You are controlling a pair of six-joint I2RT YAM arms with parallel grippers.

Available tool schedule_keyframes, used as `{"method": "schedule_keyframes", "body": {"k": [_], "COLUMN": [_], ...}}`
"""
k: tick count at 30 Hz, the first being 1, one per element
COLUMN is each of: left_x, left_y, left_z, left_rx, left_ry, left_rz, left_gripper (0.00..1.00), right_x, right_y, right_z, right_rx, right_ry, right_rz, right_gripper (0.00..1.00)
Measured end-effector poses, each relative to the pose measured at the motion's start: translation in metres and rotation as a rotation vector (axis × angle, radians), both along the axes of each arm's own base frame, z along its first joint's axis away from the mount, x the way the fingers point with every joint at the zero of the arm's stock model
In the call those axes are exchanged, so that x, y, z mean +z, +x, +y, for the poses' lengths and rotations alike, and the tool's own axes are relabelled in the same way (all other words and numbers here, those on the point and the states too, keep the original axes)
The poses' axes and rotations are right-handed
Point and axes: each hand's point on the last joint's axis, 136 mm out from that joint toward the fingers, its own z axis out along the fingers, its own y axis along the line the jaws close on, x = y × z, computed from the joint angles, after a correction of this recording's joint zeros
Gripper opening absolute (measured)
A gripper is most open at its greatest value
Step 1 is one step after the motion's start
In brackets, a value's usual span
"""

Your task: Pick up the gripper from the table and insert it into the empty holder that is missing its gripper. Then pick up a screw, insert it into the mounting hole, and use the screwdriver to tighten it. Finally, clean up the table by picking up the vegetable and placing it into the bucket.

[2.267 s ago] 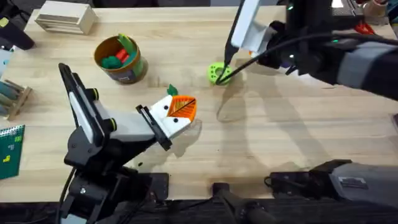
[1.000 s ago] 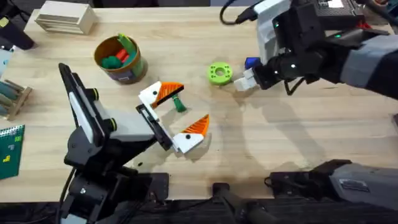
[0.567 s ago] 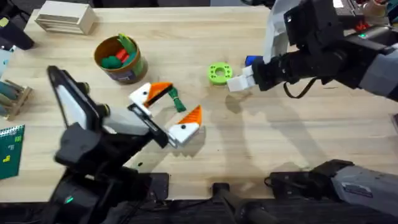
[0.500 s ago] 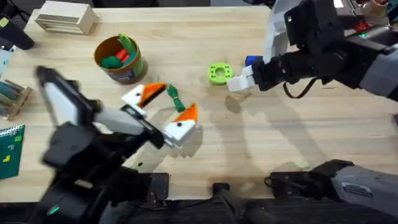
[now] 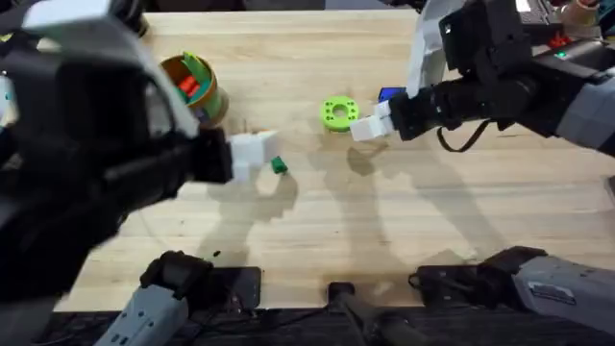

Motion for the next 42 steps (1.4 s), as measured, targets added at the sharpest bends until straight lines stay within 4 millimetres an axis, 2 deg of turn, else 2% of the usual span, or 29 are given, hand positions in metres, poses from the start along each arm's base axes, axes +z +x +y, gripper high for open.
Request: {"method": "schedule_keyframes", "body": {"k": [5, 10, 18, 19, 20, 28, 30, 31, 36, 37, 38, 42], "left_x": [-0.018, -0.038, -0.087, -0.106, -0.112, -0.139, -0.145, -0.146, -0.146, -0.145, -0.144, -0.136], "left_y": [0.015, 0.03, 0.048, 0.046, 0.045, 0.056, 0.066, 0.068, 0.068, 0.068, 0.067, 0.05], "left_z": [-0.019, -0.029, -0.035, -0.037, -0.037, -0.039, -0.04, -0.039, -0.039, -0.039, -0.038, -0.033], "left_rx": [-0.033, 0.035, 0.262, 0.33, 0.348, 0.419, 0.431, 0.444, 0.444, 0.443, 0.445, 0.449], "left_ry": [-0.059, -0.124, -0.17, -0.13, -0.113, -0.061, -0.063, -0.06, -0.057, -0.055, -0.053, -0.013], "left_rz": [0.116, 0.223, 0.418, 0.475, 0.488, 0.506, 0.488, 0.482, 0.484, 0.485, 0.493, 0.562], "left_gripper": [0.987, 0.988, 0.987, 0.987, 0.987, 0.987, 0.987, 0.874, 0.088, 0.034, 0.02, 0.028], "right_x": [0.0, 0.0, 0.0, -0.001, 0.0, 0.04, 0.049, 0.05, 0.047, 0.046, 0.046, 0.045], "right_y": [0.0, 0.0, -0.001, -0.004, -0.007, -0.018, -0.023, -0.025, -0.03, -0.031, -0.031, -0.033], "right_z": [0.0, 0.0, 0.0, -0.002, -0.003, -0.006, -0.008, -0.008, -0.01, -0.01, -0.011, -0.011], "right_rx": [0.0, 0.0, 0.0, 0.0, 0.0, 0.004, 0.004, 0.004, 0.004, 0.004, 0.004, 0.004], "right_ry": [-0.001, -0.001, -0.001, -0.006, -0.008, 0.027, 0.034, 0.034, 0.024, 0.023, 0.022, 0.019], "right_rz": [0.001, 0.001, 0.003, 0.015, 0.021, -0.055, -0.072, -0.071, -0.047, -0.044, -0.04, -0.034], "right_gripper": [0.989, 0.989, 0.989, 0.989, 0.989, 0.989, 0.989, 0.989, 0.989, 0.989, 0.989, 0.989]}}
